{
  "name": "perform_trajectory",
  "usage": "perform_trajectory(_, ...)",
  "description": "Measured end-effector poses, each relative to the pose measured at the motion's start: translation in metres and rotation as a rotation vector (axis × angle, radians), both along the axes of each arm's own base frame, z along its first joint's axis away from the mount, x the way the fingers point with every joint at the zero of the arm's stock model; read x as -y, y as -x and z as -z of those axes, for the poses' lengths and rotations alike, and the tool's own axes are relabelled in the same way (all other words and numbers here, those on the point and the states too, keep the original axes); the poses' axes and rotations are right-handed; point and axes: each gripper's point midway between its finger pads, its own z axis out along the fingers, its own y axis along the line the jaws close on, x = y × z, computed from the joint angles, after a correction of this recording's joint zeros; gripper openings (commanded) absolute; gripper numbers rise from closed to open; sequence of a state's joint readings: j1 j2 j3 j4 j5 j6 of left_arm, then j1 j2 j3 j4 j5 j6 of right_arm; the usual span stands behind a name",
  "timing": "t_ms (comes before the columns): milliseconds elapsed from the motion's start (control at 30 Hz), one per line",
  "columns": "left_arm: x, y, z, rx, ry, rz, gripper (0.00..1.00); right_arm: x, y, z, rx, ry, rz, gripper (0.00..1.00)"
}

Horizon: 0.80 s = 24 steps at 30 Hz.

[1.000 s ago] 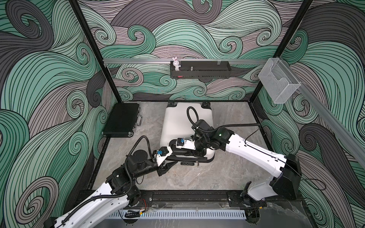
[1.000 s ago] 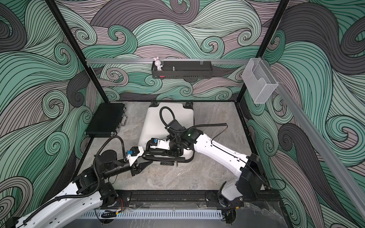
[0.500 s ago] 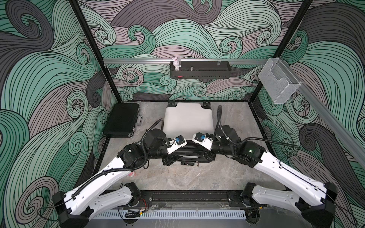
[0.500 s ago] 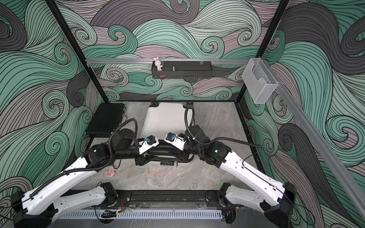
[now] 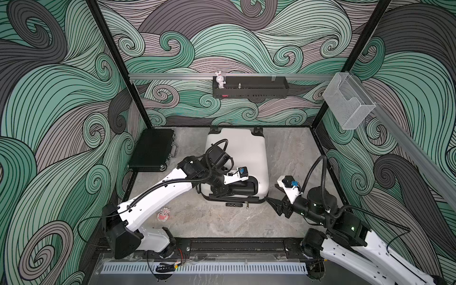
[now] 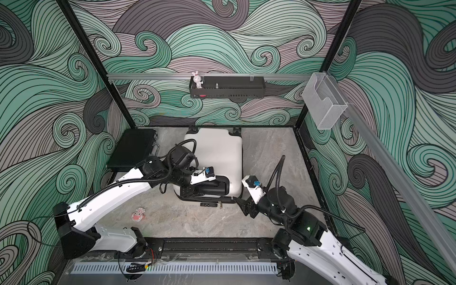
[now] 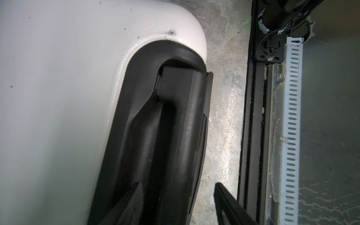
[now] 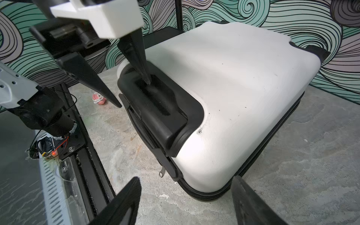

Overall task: Open the suitcase zippers
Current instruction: Pick up the suitcase from the center of the board.

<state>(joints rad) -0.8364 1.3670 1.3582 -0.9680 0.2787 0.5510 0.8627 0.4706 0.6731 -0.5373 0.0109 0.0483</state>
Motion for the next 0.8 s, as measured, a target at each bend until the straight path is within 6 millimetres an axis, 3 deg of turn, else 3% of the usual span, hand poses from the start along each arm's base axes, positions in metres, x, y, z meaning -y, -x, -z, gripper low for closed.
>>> perform_trajectory(167,0.011,0.008,0.009,-0.025,-0.031,0.045,0.58,0.004,0.000,0.009,-0.029,0.026,0.019,0.73)
perform_trajectory(467,0.024,0.001,0.033,-0.054,-0.123,0.068,0.49,0.005,0.001,0.013,-0.042,0.041,0.019,0.73)
perform_trajectory(533,0.025,-0.001,0.033,-0.050,-0.130,0.067,0.42,0.006,0.002,0.011,-0.037,0.035,0.019,0.73)
perform_trajectory(700,0.028,-0.006,0.034,-0.033,-0.154,0.087,0.14,0.009,0.005,0.012,-0.030,0.027,0.019,0.73)
perform_trajectory(800,0.031,-0.006,0.034,-0.056,-0.170,0.081,0.05,0.011,0.006,0.021,-0.041,0.037,0.020,0.73)
